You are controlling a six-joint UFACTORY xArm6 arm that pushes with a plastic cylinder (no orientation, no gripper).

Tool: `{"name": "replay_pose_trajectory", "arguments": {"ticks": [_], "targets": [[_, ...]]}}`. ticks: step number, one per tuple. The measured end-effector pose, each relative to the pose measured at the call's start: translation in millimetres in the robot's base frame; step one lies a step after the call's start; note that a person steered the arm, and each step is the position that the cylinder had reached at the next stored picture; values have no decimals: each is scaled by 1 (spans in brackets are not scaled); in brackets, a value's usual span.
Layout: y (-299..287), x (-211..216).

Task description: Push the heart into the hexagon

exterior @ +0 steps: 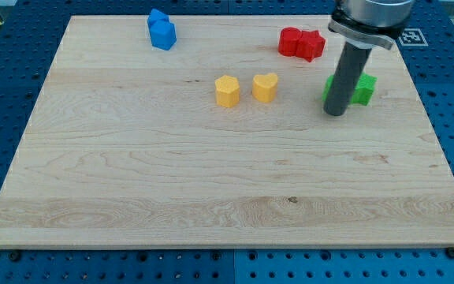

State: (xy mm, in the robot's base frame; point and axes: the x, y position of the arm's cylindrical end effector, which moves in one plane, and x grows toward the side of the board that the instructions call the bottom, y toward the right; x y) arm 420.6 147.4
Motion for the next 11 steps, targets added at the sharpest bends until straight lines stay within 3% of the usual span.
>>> {"name": "replay_pose_trajectory", "arguments": {"ticks": [3, 6, 8, 11], "targets": [[-39, -45], [-159, -45], [-142, -97], [-137, -78]]}}
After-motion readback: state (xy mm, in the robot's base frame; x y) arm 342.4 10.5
